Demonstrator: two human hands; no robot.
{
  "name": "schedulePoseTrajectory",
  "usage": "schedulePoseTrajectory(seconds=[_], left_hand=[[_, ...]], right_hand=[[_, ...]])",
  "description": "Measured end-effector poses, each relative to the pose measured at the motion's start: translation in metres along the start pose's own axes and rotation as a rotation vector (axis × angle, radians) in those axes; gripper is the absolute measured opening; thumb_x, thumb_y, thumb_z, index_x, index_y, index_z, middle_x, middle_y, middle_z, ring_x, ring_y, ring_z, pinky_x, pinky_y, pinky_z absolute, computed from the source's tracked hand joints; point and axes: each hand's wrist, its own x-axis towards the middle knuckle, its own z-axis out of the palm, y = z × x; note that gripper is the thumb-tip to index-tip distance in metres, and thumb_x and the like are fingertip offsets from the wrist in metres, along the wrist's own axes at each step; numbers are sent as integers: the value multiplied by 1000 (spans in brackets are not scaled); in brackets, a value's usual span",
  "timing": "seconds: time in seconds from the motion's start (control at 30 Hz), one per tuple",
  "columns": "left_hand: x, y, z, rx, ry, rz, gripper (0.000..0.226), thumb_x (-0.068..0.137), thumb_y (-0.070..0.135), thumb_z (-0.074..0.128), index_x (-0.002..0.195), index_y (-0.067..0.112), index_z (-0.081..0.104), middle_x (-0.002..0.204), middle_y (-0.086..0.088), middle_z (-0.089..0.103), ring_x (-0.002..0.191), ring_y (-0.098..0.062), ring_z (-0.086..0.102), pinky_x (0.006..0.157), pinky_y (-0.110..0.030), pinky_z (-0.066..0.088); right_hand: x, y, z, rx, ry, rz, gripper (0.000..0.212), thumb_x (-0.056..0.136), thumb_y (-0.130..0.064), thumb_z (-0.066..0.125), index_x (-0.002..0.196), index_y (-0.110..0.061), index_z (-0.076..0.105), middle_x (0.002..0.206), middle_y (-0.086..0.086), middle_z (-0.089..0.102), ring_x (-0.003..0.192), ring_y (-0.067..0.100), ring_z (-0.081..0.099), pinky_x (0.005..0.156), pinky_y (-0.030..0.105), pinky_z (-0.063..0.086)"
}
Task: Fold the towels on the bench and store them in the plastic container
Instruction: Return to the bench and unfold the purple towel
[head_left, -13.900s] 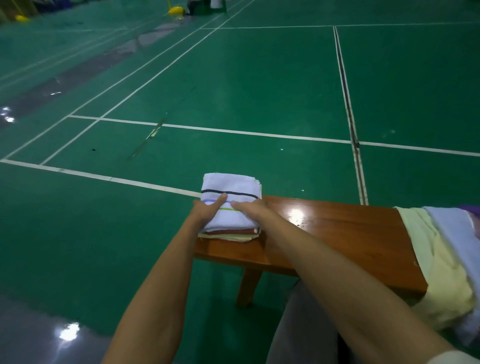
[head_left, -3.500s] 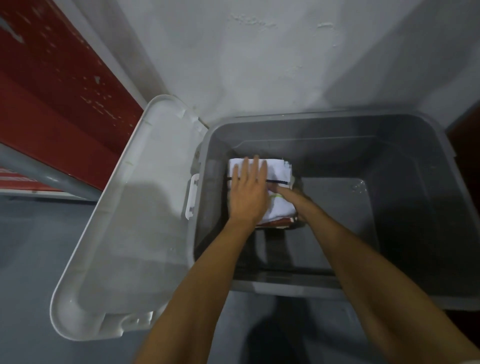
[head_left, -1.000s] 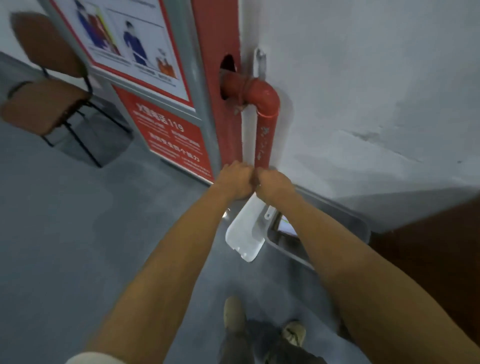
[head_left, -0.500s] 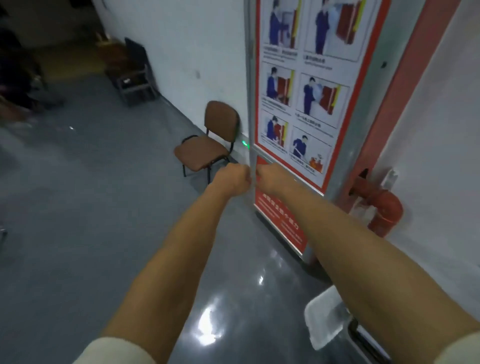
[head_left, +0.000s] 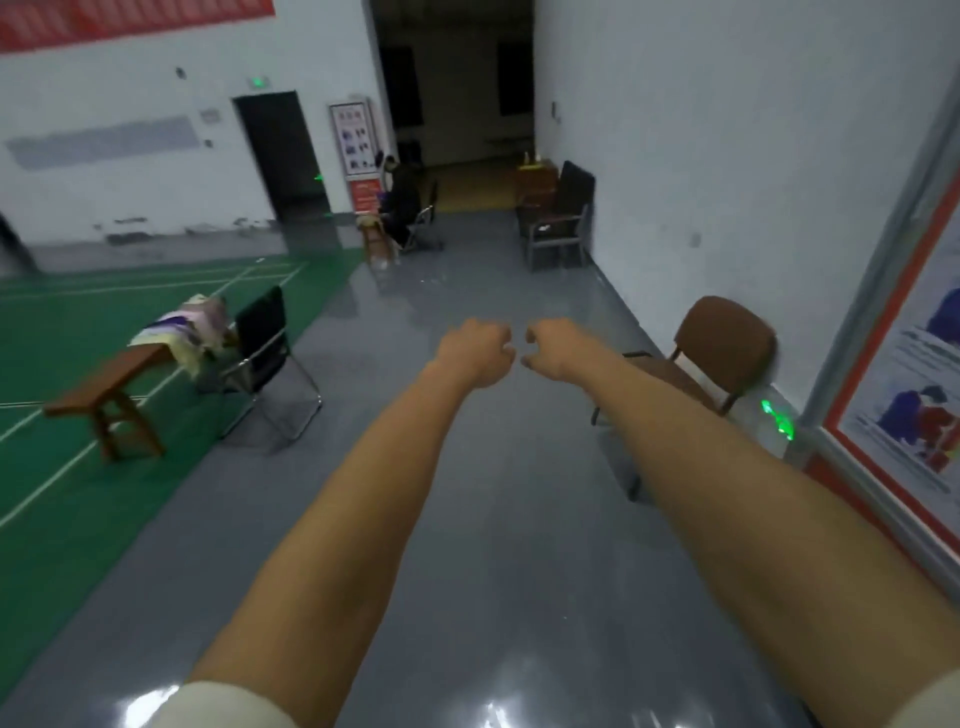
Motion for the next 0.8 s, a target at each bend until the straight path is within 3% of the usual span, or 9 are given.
schedulePoseTrajectory(seconds=[0.37,0.53,0.63,0.8], left_hand=[[66,-253,-58,181,100,-381,41,102,39,46,134,16,56,134,-13,60,123,-33,54,97,-46,47],[78,-360,-78,211,153,-518,35,98,37,47,119,13,60,120,-14,65,109,-34,60,83,-42,49],[82,-427,-80,195,184,-593,36,97,37,51,119,12,62,119,-15,66,106,-35,62,85,-43,53],[92,-552,-68,165,213,-707,41,93,40,52,125,18,63,126,-12,65,112,-34,62,89,-44,53]], right_hand=[[224,-206,24,62,3,-423,47,96,-37,65,137,-16,55,135,14,57,116,33,59,95,47,52],[302,-295,45,76,-21,-530,40,95,-36,65,127,-13,59,128,14,61,113,35,60,93,44,53],[341,-353,66,59,28,-586,30,94,-36,63,117,-16,60,118,13,65,104,35,63,86,41,53],[404,-454,114,123,27,-657,20,94,-32,62,105,-16,58,106,11,68,94,34,65,91,49,53]])
